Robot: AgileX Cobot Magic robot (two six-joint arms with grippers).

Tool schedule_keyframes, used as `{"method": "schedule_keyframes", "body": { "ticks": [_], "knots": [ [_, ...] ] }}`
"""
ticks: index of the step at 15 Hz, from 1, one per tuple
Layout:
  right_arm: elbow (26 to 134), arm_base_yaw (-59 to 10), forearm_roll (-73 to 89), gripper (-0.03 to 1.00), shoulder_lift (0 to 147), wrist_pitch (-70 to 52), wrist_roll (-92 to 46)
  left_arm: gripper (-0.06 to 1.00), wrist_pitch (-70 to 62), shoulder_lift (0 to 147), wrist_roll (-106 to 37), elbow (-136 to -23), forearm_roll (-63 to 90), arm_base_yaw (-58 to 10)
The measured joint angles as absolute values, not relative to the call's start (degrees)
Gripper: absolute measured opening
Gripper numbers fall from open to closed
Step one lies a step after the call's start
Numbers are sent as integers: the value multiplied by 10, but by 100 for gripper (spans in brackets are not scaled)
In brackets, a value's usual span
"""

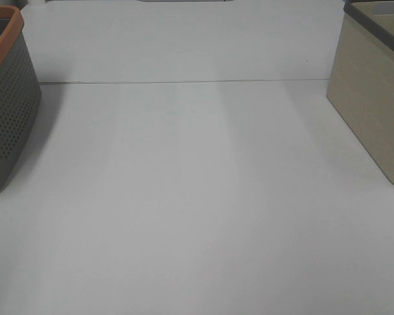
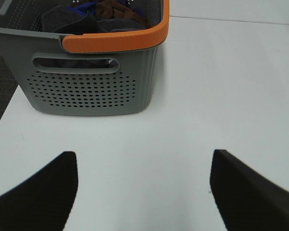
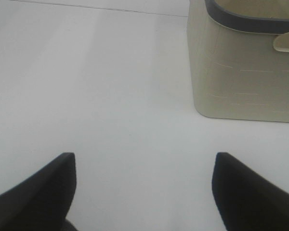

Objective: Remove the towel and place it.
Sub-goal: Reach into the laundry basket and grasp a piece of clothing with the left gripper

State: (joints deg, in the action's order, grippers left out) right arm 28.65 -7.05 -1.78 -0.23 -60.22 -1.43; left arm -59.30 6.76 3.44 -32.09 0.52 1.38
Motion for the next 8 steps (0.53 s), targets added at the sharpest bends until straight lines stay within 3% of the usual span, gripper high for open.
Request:
{"method": "schedule_keyframes", "body": {
  "ticks": [8],
  "knots": [
    [286, -70, -18, 76, -2, -602, -14, 79, -571, 188, 28, -393, 0, 14]
  ]
}}
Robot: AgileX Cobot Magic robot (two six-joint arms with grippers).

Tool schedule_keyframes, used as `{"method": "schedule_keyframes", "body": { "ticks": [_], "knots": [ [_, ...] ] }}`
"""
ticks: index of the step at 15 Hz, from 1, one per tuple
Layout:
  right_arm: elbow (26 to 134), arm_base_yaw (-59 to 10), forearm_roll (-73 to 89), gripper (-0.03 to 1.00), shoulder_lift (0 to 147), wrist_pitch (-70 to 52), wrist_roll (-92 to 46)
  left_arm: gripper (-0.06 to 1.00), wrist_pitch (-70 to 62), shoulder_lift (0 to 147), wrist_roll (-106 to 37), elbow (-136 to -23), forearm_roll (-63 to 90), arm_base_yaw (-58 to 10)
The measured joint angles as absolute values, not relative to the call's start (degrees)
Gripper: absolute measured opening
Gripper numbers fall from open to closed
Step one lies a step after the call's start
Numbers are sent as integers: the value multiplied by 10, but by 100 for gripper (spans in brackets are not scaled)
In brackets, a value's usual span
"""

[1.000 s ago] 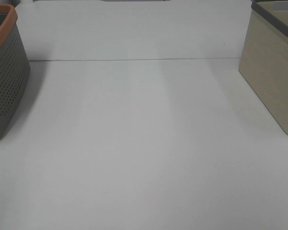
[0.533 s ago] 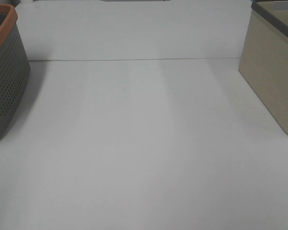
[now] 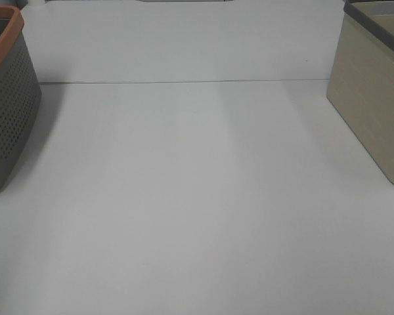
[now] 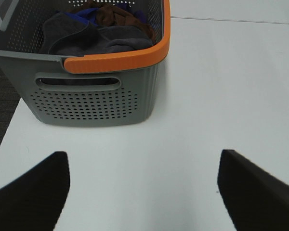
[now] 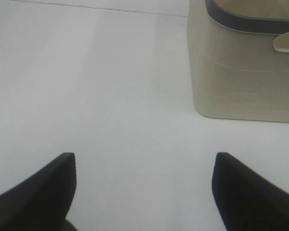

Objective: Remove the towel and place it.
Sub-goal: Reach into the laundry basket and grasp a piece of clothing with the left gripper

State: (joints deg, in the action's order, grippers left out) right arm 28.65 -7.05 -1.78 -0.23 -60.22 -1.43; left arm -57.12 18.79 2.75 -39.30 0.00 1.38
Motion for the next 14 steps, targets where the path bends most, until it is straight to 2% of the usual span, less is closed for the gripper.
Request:
{"method": "schedule_keyframes", "body": {
  "ticks": [5, 6, 14],
  "knots": [
    [286, -70, -18, 76, -2, -602, -14, 79, -570, 341, 48, -485, -29, 14],
    [286, -70, -18, 76, -2, -602, -14, 79, -570, 417, 41, -537, -37, 14],
    [286, -70, -18, 76, -2, -602, -14, 78, -632, 701, -48, -760, -40, 14]
  ]
}}
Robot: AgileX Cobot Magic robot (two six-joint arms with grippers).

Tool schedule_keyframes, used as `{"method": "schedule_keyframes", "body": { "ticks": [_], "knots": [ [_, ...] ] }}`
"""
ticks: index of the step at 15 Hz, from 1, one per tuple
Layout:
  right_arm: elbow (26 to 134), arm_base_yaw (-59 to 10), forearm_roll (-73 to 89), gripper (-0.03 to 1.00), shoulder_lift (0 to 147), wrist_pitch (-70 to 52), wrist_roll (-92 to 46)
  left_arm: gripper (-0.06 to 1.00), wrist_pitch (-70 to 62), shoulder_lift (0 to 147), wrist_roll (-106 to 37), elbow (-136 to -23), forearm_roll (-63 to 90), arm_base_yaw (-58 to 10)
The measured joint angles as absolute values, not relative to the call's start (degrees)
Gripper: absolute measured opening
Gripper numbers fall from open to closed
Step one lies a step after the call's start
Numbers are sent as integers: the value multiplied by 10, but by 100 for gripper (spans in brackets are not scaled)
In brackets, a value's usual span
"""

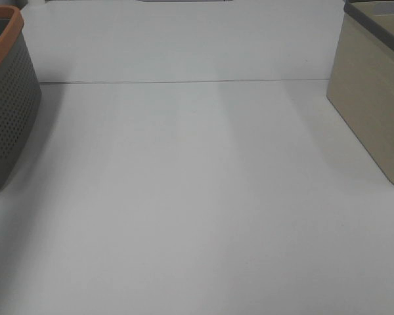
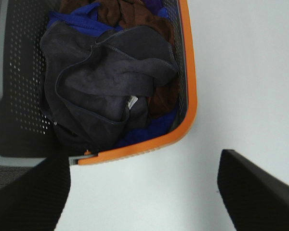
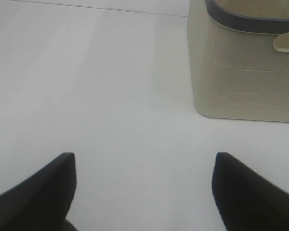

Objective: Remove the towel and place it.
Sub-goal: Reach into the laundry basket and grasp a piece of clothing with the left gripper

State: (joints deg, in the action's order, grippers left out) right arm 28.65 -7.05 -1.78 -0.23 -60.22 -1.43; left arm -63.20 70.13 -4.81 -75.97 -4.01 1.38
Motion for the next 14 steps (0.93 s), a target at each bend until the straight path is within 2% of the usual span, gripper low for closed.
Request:
{"method": "schedule_keyframes", "body": {
  "ticks": [3, 4, 7, 14],
  "knots": [
    [286, -70, -18, 76, -2, -602, -14, 77, -642, 780, -74, -834, -44, 14],
    [286, -70, -18, 76, -2, -602, -14, 77, -667, 845, -107, -897, -44, 16],
    [286, -70, -18, 76, -2, -602, -14, 77, -691, 933, -146, -977, -17, 60],
    [286, -70, -18, 76, -2, -602, -14, 77, -651, 1049, -248, -1002, 38, 152]
  ]
}}
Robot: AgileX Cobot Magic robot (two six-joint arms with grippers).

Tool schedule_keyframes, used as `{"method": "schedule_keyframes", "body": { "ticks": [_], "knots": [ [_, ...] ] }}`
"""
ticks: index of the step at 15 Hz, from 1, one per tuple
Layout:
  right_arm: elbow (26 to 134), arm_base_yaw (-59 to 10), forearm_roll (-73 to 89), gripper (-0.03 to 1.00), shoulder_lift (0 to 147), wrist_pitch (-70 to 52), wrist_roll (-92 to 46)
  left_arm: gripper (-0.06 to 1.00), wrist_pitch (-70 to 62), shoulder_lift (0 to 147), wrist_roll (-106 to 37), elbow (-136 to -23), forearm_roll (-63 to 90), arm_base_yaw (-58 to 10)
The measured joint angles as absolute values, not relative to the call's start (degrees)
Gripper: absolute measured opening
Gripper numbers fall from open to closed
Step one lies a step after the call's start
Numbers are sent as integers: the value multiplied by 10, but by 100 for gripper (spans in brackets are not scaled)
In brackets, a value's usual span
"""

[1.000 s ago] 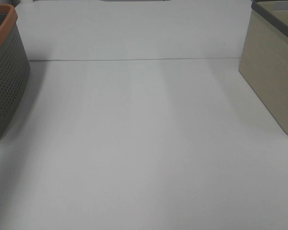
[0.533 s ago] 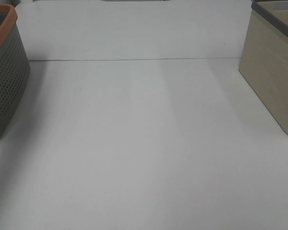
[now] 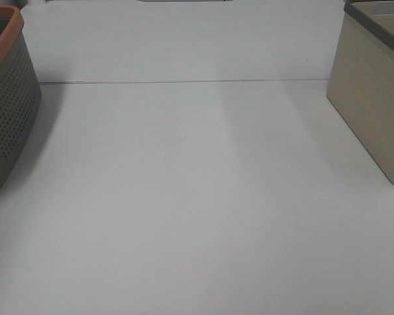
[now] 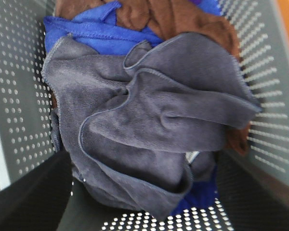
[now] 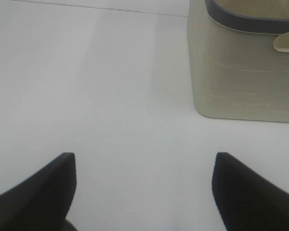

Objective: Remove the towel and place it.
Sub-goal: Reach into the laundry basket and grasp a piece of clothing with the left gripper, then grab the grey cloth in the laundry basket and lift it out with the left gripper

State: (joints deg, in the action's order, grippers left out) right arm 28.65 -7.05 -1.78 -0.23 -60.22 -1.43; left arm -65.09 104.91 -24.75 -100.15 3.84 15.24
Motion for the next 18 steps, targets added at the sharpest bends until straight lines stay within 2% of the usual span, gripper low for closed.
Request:
{"method": "schedule_keyframes", "body": {
  "ticks": [8, 18],
  "knots": [
    [286, -70, -18, 76, -2, -602, -14, 76, -568, 1180, -361, -1018, 45, 163],
    [286, -70, -32, 76, -2, -602, 0, 70, -539, 1232, -354, -1019, 34, 163]
  ]
}}
